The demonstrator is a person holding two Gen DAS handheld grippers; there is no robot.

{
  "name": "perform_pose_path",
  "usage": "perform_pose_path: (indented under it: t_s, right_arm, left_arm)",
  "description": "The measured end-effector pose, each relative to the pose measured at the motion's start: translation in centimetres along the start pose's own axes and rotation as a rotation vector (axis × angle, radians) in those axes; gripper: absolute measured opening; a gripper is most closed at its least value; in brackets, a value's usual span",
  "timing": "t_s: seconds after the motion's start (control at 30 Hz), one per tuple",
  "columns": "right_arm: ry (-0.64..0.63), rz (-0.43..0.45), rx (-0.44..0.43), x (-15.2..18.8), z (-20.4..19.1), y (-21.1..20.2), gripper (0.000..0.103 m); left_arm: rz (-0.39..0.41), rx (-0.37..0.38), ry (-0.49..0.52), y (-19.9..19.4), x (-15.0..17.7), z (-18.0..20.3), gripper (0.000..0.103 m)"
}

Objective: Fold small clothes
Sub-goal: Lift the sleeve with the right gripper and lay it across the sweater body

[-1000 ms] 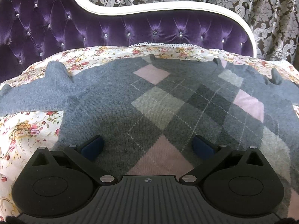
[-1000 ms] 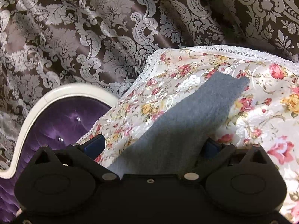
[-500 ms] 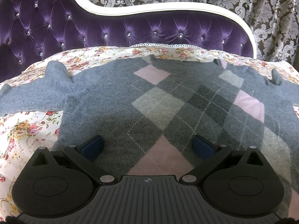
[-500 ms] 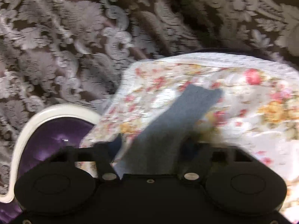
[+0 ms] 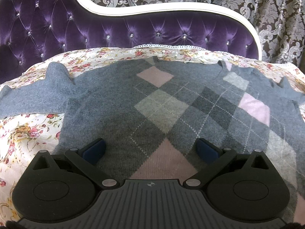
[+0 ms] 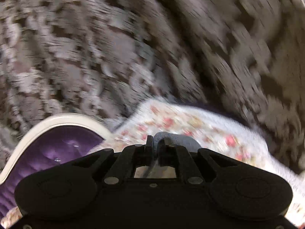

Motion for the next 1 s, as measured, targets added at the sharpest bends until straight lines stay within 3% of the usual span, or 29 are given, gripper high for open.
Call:
perform_pose_path:
  t_s: [0.2,0.4,0.5,0.7,0.93,0.97,1.0]
  right_arm:
    - [-0.200,0.014,-0.160,-2.8,-10.0,-3.6,0.012]
    - [-0.421,-0.027,-0.409,-0.2,-23.4,-6.3,0.012]
    - [-0.512,-0.073,-0.537,3.4,-29.8,-7.2,0.012]
    - [-0.667,-0.249,-0.729,14.3,-40.2,-6.6,0.012]
    - [-0.838,-0.419,-0.866,24.8,-46.1,-6.8,0.015]
    - [-0.852,-0.434,-0.885,25.6,-46.2,-7.2,0.018]
    - [-0.859,-0.446,-0.904,26.1,-46.3,-7.4,0.029]
  left_arm:
    - [-0.001,0.005,-0.006,0.0,-0.1,-0.1,0.103]
    - [0.000,0.011,-0.012,0.0,0.0,-0.2,0.103]
    - [0.000,0.015,-0.017,0.0,-0.1,-0.2,0.103]
    - [0.001,0.018,-0.019,0.0,-0.1,-0.2,0.103]
    - [0.001,0.019,-0.020,0.0,-0.1,-0.2,0.103]
    - [0.001,0.019,-0.020,0.0,-0.1,-0.2,0.103]
    - [0.001,0.019,-0.020,0.0,-0.2,-0.2,0.103]
Point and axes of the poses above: each gripper's, at about its wrist camera, not at the fingertips, and y roughly the way its jaws point, z to its right, x to its underside, the point moved 5 cm from there along y, roughly the way its jaws point, and after that the axes turned 6 degrees about -y, right-handed, at the moved point
